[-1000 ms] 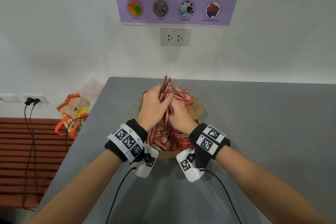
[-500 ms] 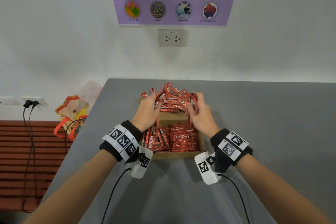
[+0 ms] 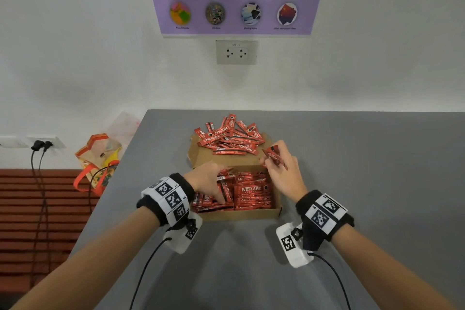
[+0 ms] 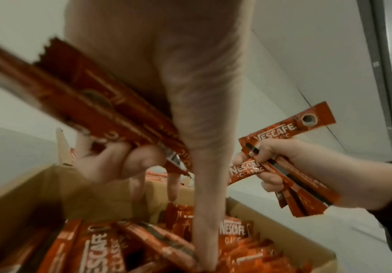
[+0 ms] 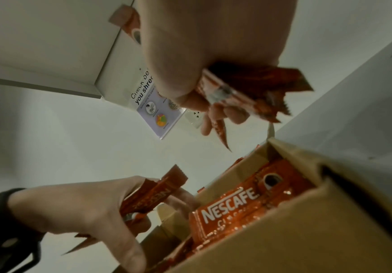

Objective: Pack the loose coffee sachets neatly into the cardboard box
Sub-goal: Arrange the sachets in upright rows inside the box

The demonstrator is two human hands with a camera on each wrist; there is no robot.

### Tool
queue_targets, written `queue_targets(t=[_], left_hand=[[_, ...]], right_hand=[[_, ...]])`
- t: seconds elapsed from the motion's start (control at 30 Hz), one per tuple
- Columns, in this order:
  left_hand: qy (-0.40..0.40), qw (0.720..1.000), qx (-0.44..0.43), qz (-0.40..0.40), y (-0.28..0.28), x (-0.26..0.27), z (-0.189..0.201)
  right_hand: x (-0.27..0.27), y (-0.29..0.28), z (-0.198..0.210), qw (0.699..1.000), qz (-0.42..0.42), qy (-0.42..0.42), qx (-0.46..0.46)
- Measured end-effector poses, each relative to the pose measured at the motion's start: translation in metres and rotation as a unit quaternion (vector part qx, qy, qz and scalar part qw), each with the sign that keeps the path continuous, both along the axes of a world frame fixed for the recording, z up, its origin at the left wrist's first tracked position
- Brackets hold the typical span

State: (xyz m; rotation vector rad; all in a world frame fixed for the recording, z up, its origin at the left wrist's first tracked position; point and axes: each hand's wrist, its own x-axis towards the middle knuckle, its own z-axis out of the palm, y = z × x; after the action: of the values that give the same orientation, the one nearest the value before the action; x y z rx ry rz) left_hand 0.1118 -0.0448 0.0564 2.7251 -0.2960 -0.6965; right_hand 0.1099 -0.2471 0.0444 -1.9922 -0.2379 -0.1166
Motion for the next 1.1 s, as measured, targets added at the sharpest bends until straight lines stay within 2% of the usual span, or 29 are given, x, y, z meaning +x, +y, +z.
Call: queue_targets(t=[0.1, 0.27, 0.43, 0.87, 1.1], left_hand=[[0.010, 0.998, 0.058, 0.013, 0.000, -0.002, -0.006], [0.068, 0.991, 0.106, 0.034, -0.006, -0.006, -0.011], [0.071, 0.986, 0.143, 0.051, -0.008, -0.007, -0.016], [0.056, 0.988, 0.114, 0.083, -0.006, -0.004, -0.025], [0.036, 0.989, 0.099, 0.105, -0.007, -0.004, -0.026]], right_hand=[[0.002, -0.003, -0.005, 0.999, -0.026, 0.021, -0.032], [0.001, -0.007, 0.002, 0.997, -0.028, -0.013, -0.068], [0.005, -0.009, -0.001, 0.979, -0.034, 0.015, -0.199], [0.003, -0.005, -0.001, 0.940, -0.014, 0.029, -0.340], [0.003, -0.003, -0.001, 0.937, 0.001, 0.019, -0.348]])
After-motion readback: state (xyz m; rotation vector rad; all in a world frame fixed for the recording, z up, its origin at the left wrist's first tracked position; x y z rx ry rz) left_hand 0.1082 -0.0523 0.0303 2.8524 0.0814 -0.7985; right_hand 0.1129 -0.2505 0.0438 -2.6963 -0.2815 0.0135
